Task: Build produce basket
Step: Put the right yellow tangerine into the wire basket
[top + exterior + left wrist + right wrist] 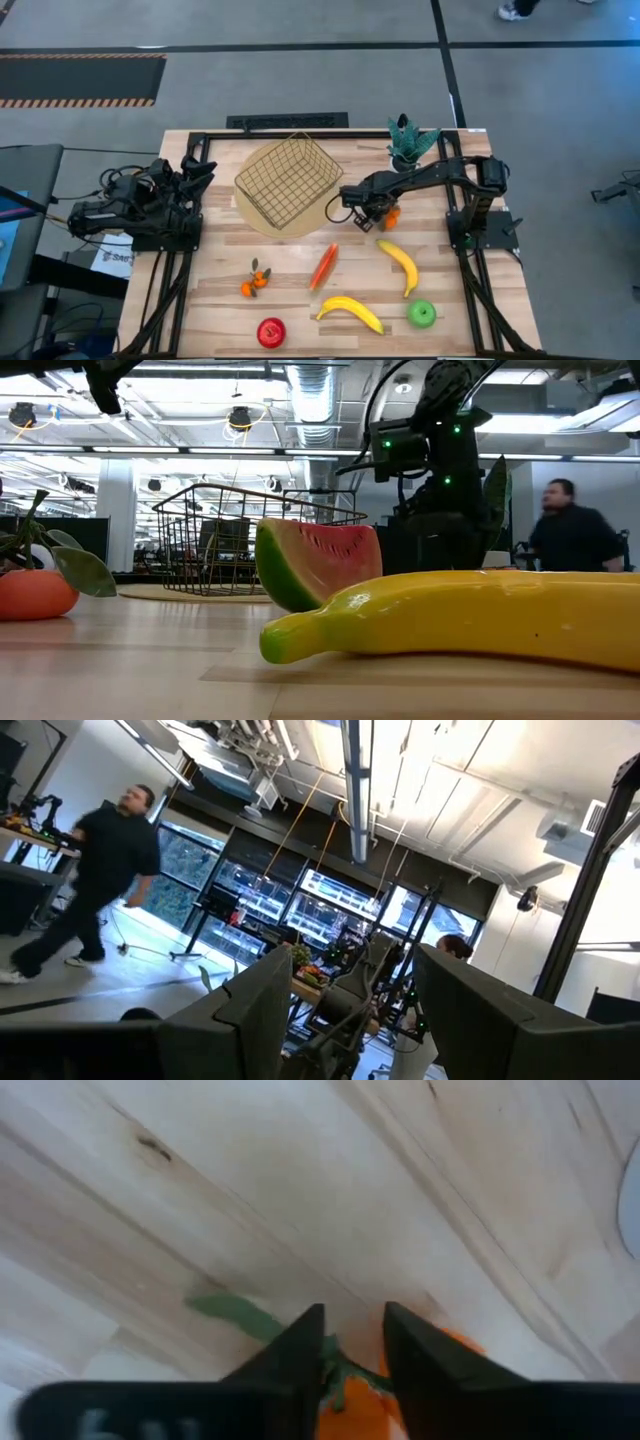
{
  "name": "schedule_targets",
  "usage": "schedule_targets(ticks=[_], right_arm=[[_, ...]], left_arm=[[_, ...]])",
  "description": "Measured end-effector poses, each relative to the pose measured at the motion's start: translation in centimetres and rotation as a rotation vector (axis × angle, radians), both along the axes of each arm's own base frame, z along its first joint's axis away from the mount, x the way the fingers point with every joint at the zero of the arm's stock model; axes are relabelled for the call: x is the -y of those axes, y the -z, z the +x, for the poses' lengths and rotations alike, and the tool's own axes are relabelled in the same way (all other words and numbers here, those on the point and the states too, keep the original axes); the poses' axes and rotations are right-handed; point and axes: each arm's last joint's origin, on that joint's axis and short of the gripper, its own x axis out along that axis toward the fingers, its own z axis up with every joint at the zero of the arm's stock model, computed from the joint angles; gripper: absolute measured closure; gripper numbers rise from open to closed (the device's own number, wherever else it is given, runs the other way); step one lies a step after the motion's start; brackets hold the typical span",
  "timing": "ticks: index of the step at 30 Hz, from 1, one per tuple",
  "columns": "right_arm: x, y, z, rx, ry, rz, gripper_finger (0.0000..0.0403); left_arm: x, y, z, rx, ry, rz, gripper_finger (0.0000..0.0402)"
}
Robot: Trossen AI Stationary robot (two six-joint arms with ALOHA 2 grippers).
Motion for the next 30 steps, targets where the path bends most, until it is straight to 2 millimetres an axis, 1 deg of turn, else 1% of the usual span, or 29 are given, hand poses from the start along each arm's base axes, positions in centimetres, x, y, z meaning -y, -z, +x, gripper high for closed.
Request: schedule_targets(ticks=[4, 5, 9, 10, 12, 15, 17, 20, 23, 25, 27, 30], right_arm=[[0.0, 0.0, 0.0, 0.003, -0.017, 0.004, 0.0379], [0.0, -0.1, 0.0, -0.001, -0.029, 0.006, 0.0389], [0.0, -1.1, 0.6, 0.008, -0.057, 0.013, 0.0395], [0.0, -1.5, 0.8, 0.016, -0.066, 0.018, 0.0396], [-0.1, -3.0, 1.7, 0.047, -0.087, 0.017, 0.0397], [-0.6, -6.3, 3.3, 0.123, -0.140, 0.006, 0.0399], [-1.2, -9.2, 4.5, 0.201, -0.180, -0.016, 0.0400], [-2.3, -14.3, 5.9, 0.349, -0.251, -0.096, 0.0400], [-2.7, -19.2, 6.6, 0.512, -0.328, -0.181, 0.0401], [-2.5, -21.8, 7.0, 0.627, -0.373, -0.227, 0.0401], [-1.8, -23.8, 7.5, 0.745, -0.410, -0.278, 0.0401], [0.1, -25.5, 7.9, 0.881, -0.433, -0.293, 0.0402]], left_arm=[[0.0, 0.0, 0.0, -0.001, 0.000, 0.000, 0.0205], [0.0, 0.0, 0.0, -0.001, 0.000, 0.000, 0.0205], [0.0, 0.0, 0.0, -0.001, 0.000, 0.000, 0.0205], [0.0, 0.0, 0.0, -0.001, 0.000, 0.000, 0.0205], [0.0, 0.0, 0.0, -0.001, 0.000, 0.000, 0.0205], [0.0, 0.0, 0.0, -0.001, 0.000, 0.000, 0.0205], [0.0, 0.0, 0.0, -0.001, 0.000, 0.000, 0.0205], [0.0, 0.0, 0.0, -0.001, 0.000, 0.000, 0.0205], [0.0, 0.0, 0.0, -0.001, 0.000, 0.000, 0.0205], [0.0, 0.0, 0.0, -0.001, 0.000, 0.000, 0.0205], [0.0, 0.0, 0.0, -0.001, 0.000, 0.000, 0.0205], [0.0, 0.0, 0.0, -0.001, 0.000, 0.000, 0.0205]])
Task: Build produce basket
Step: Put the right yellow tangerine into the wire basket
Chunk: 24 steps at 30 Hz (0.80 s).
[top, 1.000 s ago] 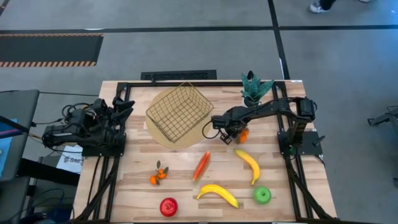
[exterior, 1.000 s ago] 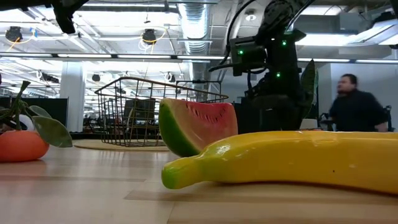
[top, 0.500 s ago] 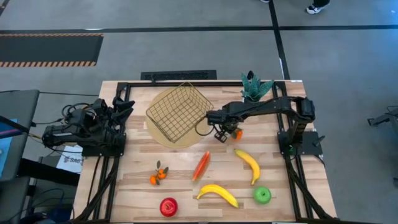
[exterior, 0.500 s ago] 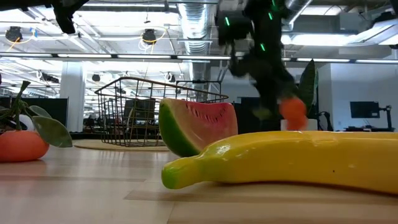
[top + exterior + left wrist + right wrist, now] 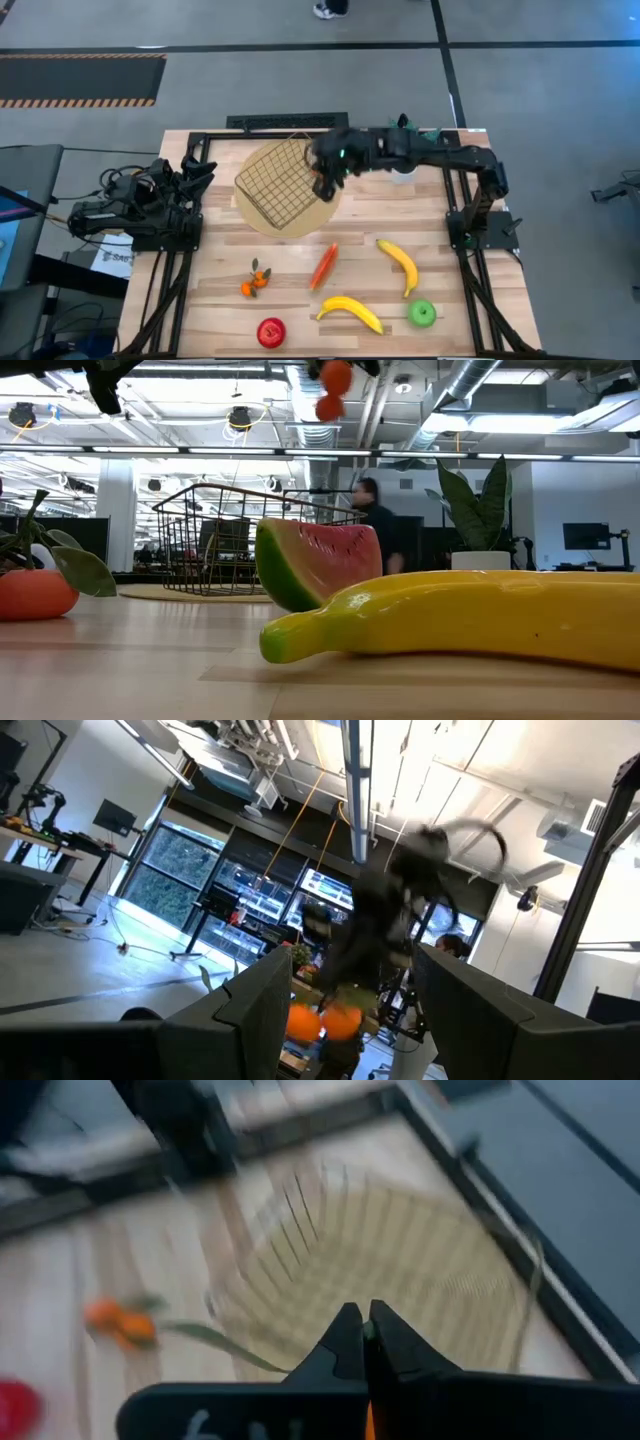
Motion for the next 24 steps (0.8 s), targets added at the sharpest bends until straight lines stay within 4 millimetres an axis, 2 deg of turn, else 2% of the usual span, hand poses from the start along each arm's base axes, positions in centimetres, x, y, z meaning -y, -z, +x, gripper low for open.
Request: schedule_targets(ticks=[2, 4, 8, 10, 14, 24], right_arm=[[1.6, -0.2, 0.3, 0.053, -0.016, 0.020, 0.0402], [3.3, 0.5, 1.1, 0.067, -0.014, 0.037, 0.0402], [5.9, 3.4, 2.7, -0.002, -0.007, 0.089, 0.0402], [6.8, 5.6, 3.6, -0.061, -0.013, 0.126, 0.0402], [7.9, 9.7, 5.6, -0.160, -0.013, 0.158, 0.0402], [9.2, 16.1, 8.0, -0.295, -0.004, 0.178, 0.0402]], left_arm=[[0.0, 0.0, 0.0, 0.000, 0.000, 0.000, 0.0205], [0.0, 0.0, 0.0, -0.001, 0.000, 0.000, 0.0205], [0.0, 0.1, 0.1, -0.016, 0.000, 0.000, 0.0205], [0.0, 0.3, 0.1, -0.029, -0.001, -0.001, 0.0205], [0.0, 0.5, 0.2, -0.050, -0.001, -0.003, 0.0205], [0.0, 0.5, 0.2, -0.055, -0.003, -0.006, 0.0205]])
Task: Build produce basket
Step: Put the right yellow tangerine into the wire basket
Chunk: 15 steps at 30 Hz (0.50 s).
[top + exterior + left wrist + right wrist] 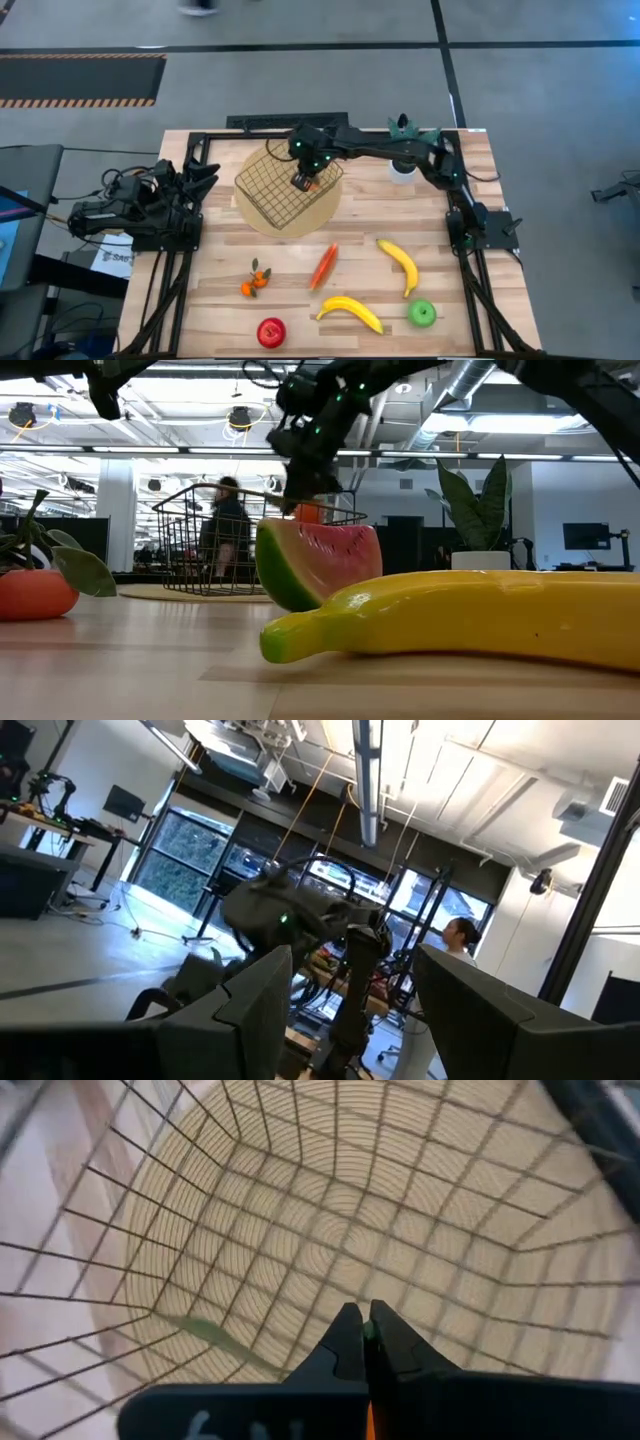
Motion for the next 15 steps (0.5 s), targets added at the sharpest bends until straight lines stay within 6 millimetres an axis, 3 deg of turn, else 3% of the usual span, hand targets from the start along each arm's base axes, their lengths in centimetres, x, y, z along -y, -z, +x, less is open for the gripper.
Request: schedule_targets(ticks=[8, 15], right_arm=[[0.1, 4.6, 1.0, -0.130, -0.022, -0.026, 0.0402], [0.0, 5.0, 0.8, -0.181, -0.055, -0.037, 0.0387]], left_arm=[[0.0, 0.0, 0.0, -0.003, 0.000, 0.000, 0.0205], [0.0, 0.0, 0.0, -0.006, 0.000, 0.000, 0.0205]])
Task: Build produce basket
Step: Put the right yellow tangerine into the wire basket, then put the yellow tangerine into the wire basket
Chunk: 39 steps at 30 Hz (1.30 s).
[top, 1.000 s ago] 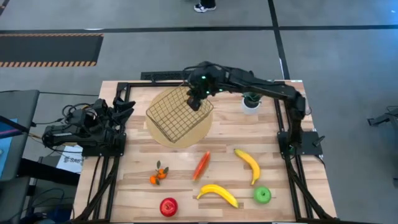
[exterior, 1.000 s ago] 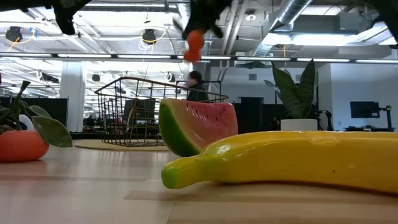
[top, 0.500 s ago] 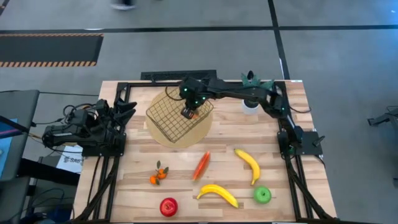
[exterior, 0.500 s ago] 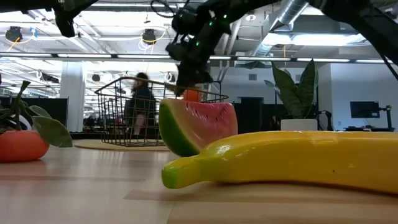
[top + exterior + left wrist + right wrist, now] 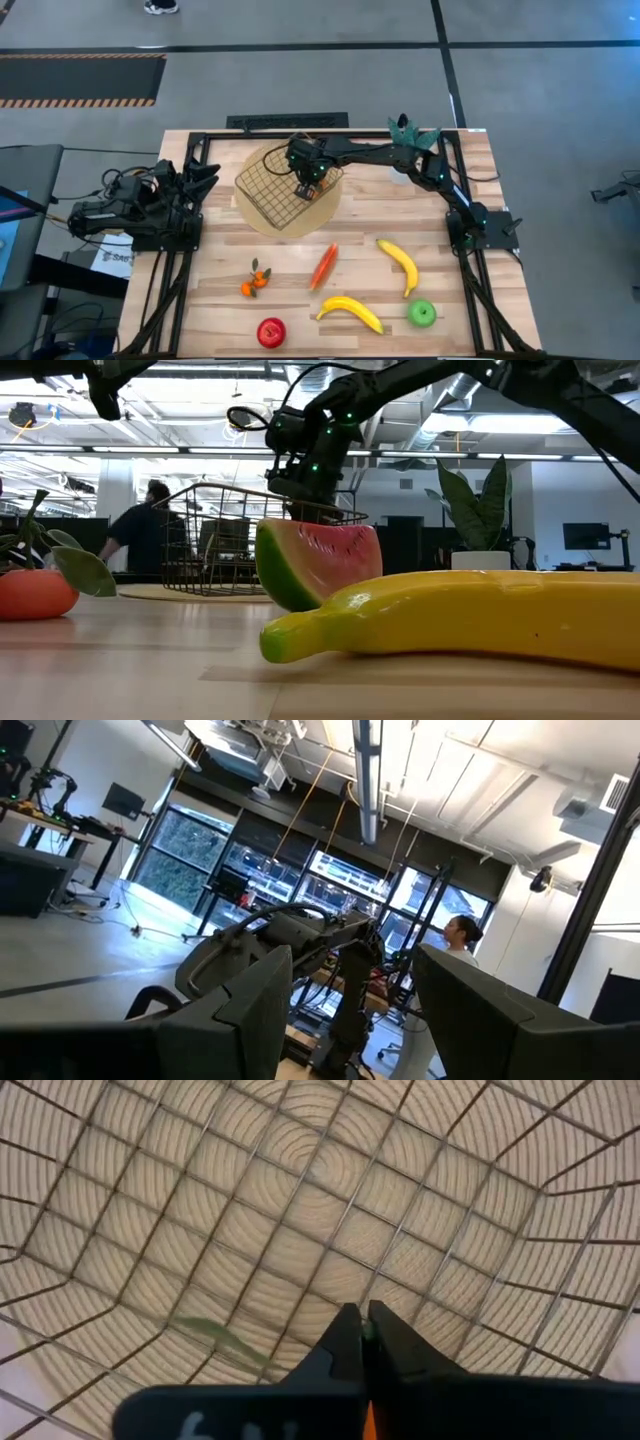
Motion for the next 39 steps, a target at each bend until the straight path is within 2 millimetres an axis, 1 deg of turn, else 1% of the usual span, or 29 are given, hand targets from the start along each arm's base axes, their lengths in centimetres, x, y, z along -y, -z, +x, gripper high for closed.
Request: schedule_targets(ticks=[5, 12, 16, 19, 24, 28, 31, 34, 36, 39], right_arm=[[-0.1, -0.3, -0.2, -0.001, -0.008, 0.003, 0.0348], [-0.7, -0.3, -0.1, -0.013, -0.020, 0.008, 0.0338], [-0.8, -1.3, -0.2, -0.018, -0.017, 0.015, 0.0332], [-0.7, -2.2, -0.3, -0.023, -0.013, 0.014, 0.0313], [-0.7, -4.4, -0.4, -0.024, 0.002, -0.025, 0.0258], [-1.2, -6.7, -0.8, -0.029, -0.011, -0.026, 0.0209], [-1.9, -8.5, -1.6, -0.052, 0.004, -0.011, 0.0183], [-3.3, -10.2, -3.3, -0.091, 0.040, 0.036, 0.0170], [-4.4, -11.7, -4.7, -0.121, 0.093, 0.069, 0.0168], [-6.1, -13.6, -6.5, -0.165, 0.123, 0.097, 0.0171]], left_arm=[[0.0, 0.1, 0.0, -0.008, 0.000, 0.000, 0.0205], [0.0, 0.1, 0.0, -0.007, 0.000, 0.000, 0.0205], [0.0, 0.1, 0.0, -0.004, 0.003, -0.006, 0.0205], [0.0, 0.1, 0.0, -0.001, 0.010, -0.016, 0.0205], [0.0, 0.1, 0.0, -0.003, 0.010, -0.019, 0.0205], [0.0, 0.1, 0.1, -0.009, 0.010, -0.019, 0.0205], [0.0, 0.2, 0.1, -0.016, 0.010, -0.020, 0.0205], [0.0, 0.5, 0.2, -0.045, 0.014, -0.018, 0.0205], [0.0, 0.8, 0.3, -0.085, 0.023, -0.016, 0.0205], [0.1, 1.1, 0.6, -0.114, 0.045, -0.051, 0.0205]])
